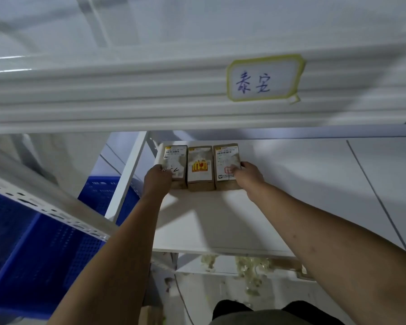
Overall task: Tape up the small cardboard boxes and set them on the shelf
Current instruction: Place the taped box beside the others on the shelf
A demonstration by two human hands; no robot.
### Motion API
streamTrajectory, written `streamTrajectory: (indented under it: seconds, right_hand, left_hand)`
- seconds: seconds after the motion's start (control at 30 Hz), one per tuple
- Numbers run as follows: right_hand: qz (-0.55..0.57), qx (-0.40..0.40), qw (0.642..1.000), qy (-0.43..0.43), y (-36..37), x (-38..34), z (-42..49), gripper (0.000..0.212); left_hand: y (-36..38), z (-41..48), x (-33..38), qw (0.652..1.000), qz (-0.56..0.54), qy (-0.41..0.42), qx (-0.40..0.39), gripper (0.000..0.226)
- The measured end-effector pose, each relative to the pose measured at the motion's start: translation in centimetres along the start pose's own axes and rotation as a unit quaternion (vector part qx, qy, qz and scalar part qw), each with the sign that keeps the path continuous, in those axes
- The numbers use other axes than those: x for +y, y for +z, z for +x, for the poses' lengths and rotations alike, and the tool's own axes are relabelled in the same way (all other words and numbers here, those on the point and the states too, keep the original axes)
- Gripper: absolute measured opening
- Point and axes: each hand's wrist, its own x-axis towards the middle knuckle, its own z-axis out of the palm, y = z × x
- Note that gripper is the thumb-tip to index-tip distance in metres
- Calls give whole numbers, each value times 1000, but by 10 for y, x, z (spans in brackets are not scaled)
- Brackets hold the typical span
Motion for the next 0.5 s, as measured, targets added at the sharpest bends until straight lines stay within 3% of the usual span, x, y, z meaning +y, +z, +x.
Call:
streamTrajectory:
  seconds: [0.17, 0.27, 0.33, 0.4, 0.47, 0.5]
  right_hand:
    - [18, 0, 1000, 13, 4, -1, -1, 36]
    - [47, -8, 999, 23, 3, 1, -4, 38]
    - [60, -5, 998, 34, -6, 5, -7, 48]
    - [77, 1, 996, 41, -22, 11, -10, 63]
    - [112, 1, 993, 36, -46, 22, -12, 68]
    - [130, -1, 991, 30, -60, 27, -15, 67]
  left_hand:
    - [0, -1, -5, 999, -46, -4, -8, 26]
    - [4, -6, -2, 984, -170, -55, -14, 19]
    - [4, -14, 2, 962, -258, -94, -8, 35]
    - [6, -30, 12, 967, -231, -72, 83, 52]
    - [14, -58, 34, 971, -155, 11, 183, 45]
    - [23, -75, 50, 969, -150, 59, 189, 40]
